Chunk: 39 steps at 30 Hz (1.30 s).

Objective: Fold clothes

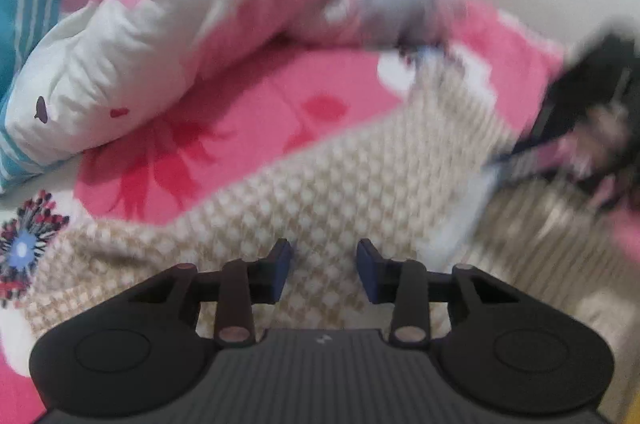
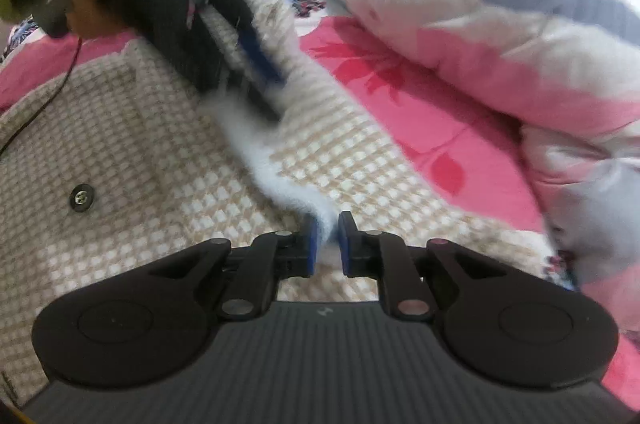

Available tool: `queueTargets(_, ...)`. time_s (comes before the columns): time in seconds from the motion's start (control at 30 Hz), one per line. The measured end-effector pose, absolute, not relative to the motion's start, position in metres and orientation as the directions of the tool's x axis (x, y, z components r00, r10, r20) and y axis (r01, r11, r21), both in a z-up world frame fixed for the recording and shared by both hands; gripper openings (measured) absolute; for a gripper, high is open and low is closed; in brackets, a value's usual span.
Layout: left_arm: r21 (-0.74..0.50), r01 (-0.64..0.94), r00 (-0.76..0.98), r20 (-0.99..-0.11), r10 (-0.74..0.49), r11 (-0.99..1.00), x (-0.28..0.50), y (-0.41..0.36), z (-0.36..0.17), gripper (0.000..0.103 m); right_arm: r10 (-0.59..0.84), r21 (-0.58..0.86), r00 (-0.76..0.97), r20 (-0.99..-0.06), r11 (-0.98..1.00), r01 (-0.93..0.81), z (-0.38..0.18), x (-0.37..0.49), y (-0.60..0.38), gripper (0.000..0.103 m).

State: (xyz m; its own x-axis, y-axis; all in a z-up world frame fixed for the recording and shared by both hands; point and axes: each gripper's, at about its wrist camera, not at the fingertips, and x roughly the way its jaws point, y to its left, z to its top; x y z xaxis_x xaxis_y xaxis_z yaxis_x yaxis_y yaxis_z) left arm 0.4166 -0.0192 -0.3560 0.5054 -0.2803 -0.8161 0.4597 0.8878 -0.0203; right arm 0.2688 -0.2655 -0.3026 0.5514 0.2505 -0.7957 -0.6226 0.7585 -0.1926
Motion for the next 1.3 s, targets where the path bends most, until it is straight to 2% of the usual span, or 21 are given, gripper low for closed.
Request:
queueTargets(0.1,0.02,0.431,0.534,-0.811,-0.237,0.902,0.412,-0.019,-0.361,0.057,0.286,-0.103,0.598,-0.749,0.841,-0.531,-0.28,0.276,-0.274,0.01)
queueTargets(0.13,0.039,0.439,0.548,-0.804,-0.233,0.898,0.412,-0.018,-0.363,0.066,0.301,-0.059,0.608,-0.734,0.865,-0.499,-0.278,0.282,-0.275,0.01)
queueTargets(0.27,0.073,0.414,0.568,-0.799,-0.195,0.907,0.418,-0.015,-0.373,0.067,0.316,0.041,0.615,-0.722,0.907,-0.419,-0.312,0.313,-0.263,0.01)
queueTargets(0.37,0.099,0.386,0.579,-0.8,-0.157,0.917,0.425,-0.013,-0.385,0.067,0.282,0.087,0.576,-0.768,0.936,-0.342,-0.373,0.33,-0.25,0.011)
queueTargets(0.43,0.101,0.367,0.593,-0.791,-0.149,0.925,0.426,-0.011,-0.39,0.068,0.268,0.1,0.632,-0.727,0.952,-0.288,-0.392,0.33,-0.248,0.01)
queueTargets(0.67,0.054,0.303,0.626,-0.764,-0.156,0.951,0.422,0.002,-0.355,0.065,0.271,0.182,0.647,-0.713,0.962,-0.202,-0.359,0.321,-0.264,0.01)
queueTargets(0.83,0.05,0.27,0.635,-0.76,-0.138,0.962,0.446,0.005,-0.356,0.068,0.119,0.066,0.75,-0.651,0.993,-0.101,-0.335,0.332,-0.278,0.01)
queueTargets(0.9,0.049,0.24,0.616,-0.779,-0.113,0.97,0.457,0.009,-0.377,0.075,0.028,-0.014,0.721,-0.693,0.999,-0.052,-0.362,0.346,-0.283,0.01)
queueTargets(0.93,0.022,0.22,0.618,-0.777,-0.121,0.975,0.458,0.015,-0.384,0.084,0.004,-0.031,0.702,-0.712,0.999,-0.037,-0.378,0.351,-0.286,0.011)
queueTargets(0.97,-0.007,0.201,0.613,-0.779,-0.132,0.98,0.46,0.02,-0.385,0.087,0.017,-0.006,0.699,-0.715,0.999,-0.031,-0.395,0.352,-0.291,0.01)
queueTargets(1.03,-0.07,0.164,0.595,-0.789,-0.155,0.984,0.461,0.031,-0.383,0.085,0.033,0.026,0.687,-0.726,0.999,-0.02,-0.4,0.356,-0.297,0.01)
queueTargets(1.13,-0.027,0.166,0.622,-0.773,-0.126,0.986,0.45,0.033,-0.367,0.079,0.051,0.064,0.701,-0.711,0.998,-0.007,-0.372,0.354,-0.302,0.011)
queueTargets(1.27,-0.045,0.268,0.649,-0.73,-0.215,0.962,0.423,0.027,-0.346,0.08,0.162,0.14,0.758,-0.631,0.986,-0.094,-0.333,0.321,-0.296,0.011)
queueTargets(1.3,-0.043,0.311,0.631,-0.738,-0.24,0.949,0.418,0.022,-0.348,0.081,0.182,0.137,0.741,-0.646,0.983,-0.122,-0.339,0.316,-0.288,0.012)
